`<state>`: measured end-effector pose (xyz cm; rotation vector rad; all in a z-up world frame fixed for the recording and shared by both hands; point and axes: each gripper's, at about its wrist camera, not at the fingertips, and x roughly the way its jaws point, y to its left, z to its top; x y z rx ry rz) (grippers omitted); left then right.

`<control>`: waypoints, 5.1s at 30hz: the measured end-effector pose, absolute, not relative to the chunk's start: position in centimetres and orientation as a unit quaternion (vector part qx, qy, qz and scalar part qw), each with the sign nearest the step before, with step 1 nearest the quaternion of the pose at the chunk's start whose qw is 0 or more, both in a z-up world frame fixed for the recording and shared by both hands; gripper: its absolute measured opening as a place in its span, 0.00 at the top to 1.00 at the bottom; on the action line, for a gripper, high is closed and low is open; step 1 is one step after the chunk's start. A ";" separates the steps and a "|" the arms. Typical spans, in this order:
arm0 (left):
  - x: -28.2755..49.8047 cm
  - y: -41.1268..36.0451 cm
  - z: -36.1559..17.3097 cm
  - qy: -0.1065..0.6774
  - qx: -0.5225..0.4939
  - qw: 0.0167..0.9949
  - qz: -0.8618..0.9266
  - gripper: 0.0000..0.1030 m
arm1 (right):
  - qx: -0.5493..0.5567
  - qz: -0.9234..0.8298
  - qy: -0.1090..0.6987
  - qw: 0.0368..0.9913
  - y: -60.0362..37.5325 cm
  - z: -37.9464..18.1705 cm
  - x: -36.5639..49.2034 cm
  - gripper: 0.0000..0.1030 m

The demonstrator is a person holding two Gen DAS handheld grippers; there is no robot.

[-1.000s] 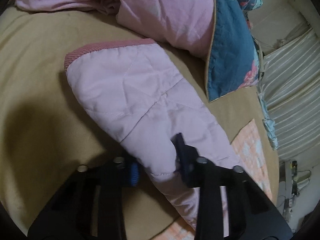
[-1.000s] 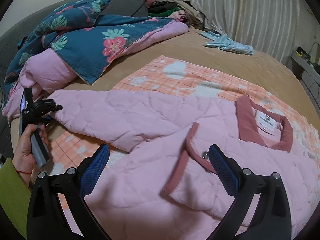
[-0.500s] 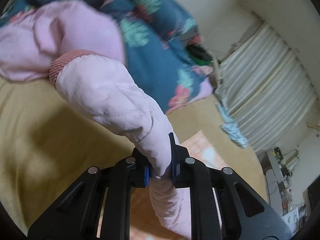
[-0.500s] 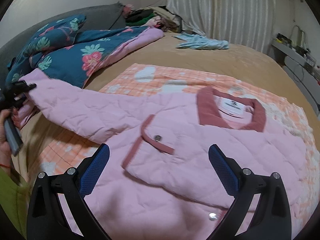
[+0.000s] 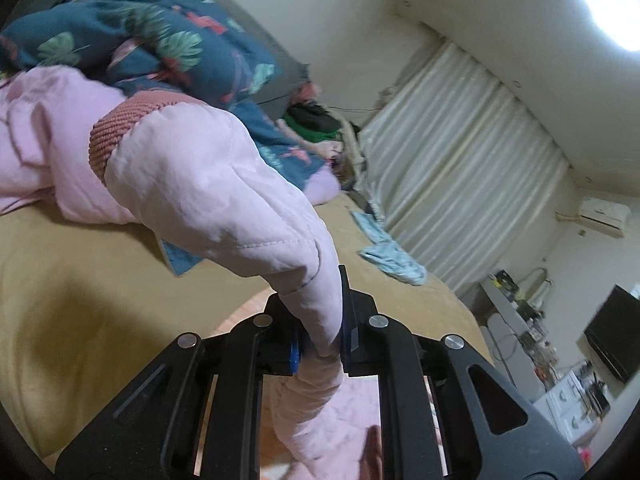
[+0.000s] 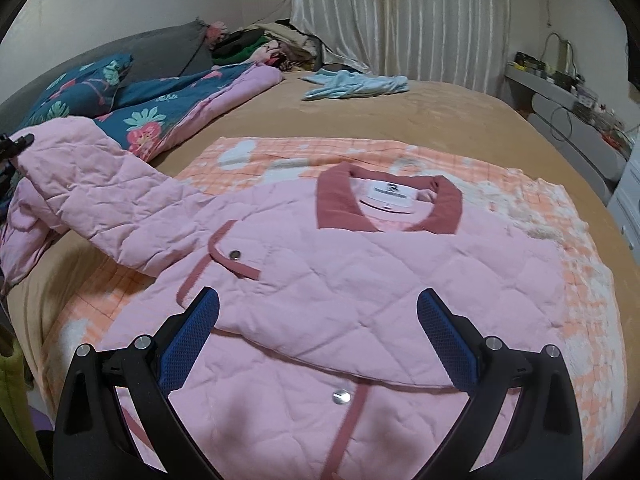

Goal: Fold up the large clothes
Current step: 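Grasp the other sleeve cuff with the left gripper and lift it, then carry the sleeve across the jacket front with the left gripper and release, then grasp the folded ribbed sleeve cuff with the right gripper, straighten it, release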

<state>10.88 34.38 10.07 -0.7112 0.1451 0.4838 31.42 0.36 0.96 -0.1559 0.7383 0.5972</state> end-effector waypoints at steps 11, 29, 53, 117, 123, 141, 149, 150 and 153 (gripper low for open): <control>13.1 28.4 13.3 0.060 -0.298 0.940 0.154 0.93 | -0.075 0.267 0.348 0.895 -3.9 0.3 30.9 0.04; 17.3 21.1 13.8 0.097 -0.251 0.961 0.065 0.93 | -0.065 0.256 0.341 0.902 -7.7 -0.7 32.5 0.04; 23.2 10.0 9.1 0.165 -0.136 0.975 -0.054 0.93 | 0.029 0.216 0.326 0.920 -15.7 0.4 35.3 0.04; 28.5 11.0 1.3 0.362 -0.021 0.932 -0.010 0.09 | 0.146 0.259 0.498 0.815 -13.3 -7.5 35.0 0.07; 28.0 17.4 2.4 0.349 -0.103 0.930 0.044 0.09 | 0.131 0.262 0.501 0.815 -12.2 -7.8 34.3 0.51; 28.5 20.1 2.6 0.315 -0.170 0.932 0.051 0.09 | -0.048 0.294 0.247 0.922 -11.8 3.5 34.4 0.89; 30.2 18.3 -0.1 0.347 -0.152 0.924 0.044 0.09 | -0.051 0.255 0.279 0.924 -12.5 -0.1 37.2 0.90; 30.3 18.0 -0.4 0.351 -0.148 0.924 0.042 0.09 | -0.051 0.252 0.280 0.925 -12.5 -0.3 37.4 0.90; 30.8 17.0 -1.1 0.361 -0.138 0.922 0.033 0.09 | -0.051 0.246 0.281 0.926 -12.7 -0.6 37.8 0.90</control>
